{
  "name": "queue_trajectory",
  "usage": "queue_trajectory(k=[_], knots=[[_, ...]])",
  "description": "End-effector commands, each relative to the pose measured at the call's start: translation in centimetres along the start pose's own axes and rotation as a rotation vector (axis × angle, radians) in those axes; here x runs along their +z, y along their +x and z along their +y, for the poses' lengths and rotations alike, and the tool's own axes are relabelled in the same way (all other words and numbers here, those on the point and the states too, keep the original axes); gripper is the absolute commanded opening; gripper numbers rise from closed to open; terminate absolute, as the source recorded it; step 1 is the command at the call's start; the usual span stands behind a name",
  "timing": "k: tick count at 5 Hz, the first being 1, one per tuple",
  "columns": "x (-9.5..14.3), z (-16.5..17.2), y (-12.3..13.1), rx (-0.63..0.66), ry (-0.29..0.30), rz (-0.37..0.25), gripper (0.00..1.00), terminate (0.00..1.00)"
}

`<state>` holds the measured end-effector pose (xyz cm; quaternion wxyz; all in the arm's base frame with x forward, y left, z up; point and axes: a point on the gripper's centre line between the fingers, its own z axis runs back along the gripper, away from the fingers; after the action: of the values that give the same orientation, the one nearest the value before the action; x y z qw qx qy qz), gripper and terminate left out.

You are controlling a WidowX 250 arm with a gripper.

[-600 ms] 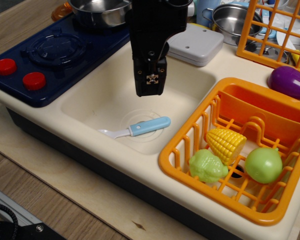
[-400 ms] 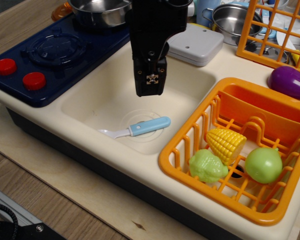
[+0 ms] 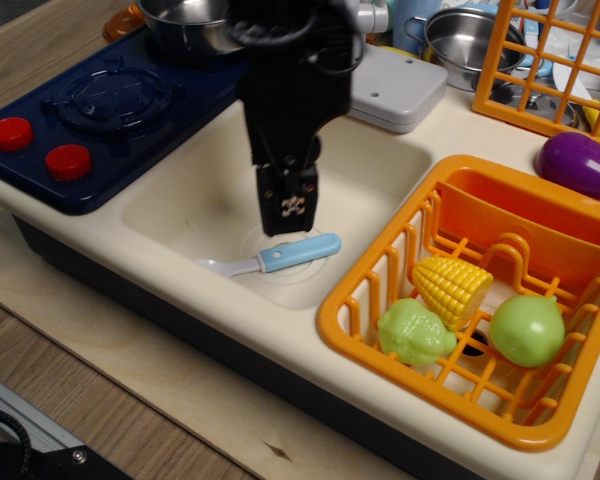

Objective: Put spoon into pan

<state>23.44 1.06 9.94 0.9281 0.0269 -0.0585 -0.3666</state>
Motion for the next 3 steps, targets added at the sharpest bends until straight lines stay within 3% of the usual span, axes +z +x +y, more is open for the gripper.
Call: queue_trajectory(k=[1, 2, 3], knots=[[-1.9, 0.5, -0.7, 0.054, -0.001, -0.062, 1.0, 0.0], [-3.3, 0.5, -1.0, 0.092, -0.042, -0.095, 1.0, 0.0], [-4.1, -0.3, -0.8, 0.122, -0.014, -0.09, 1.0, 0.0]])
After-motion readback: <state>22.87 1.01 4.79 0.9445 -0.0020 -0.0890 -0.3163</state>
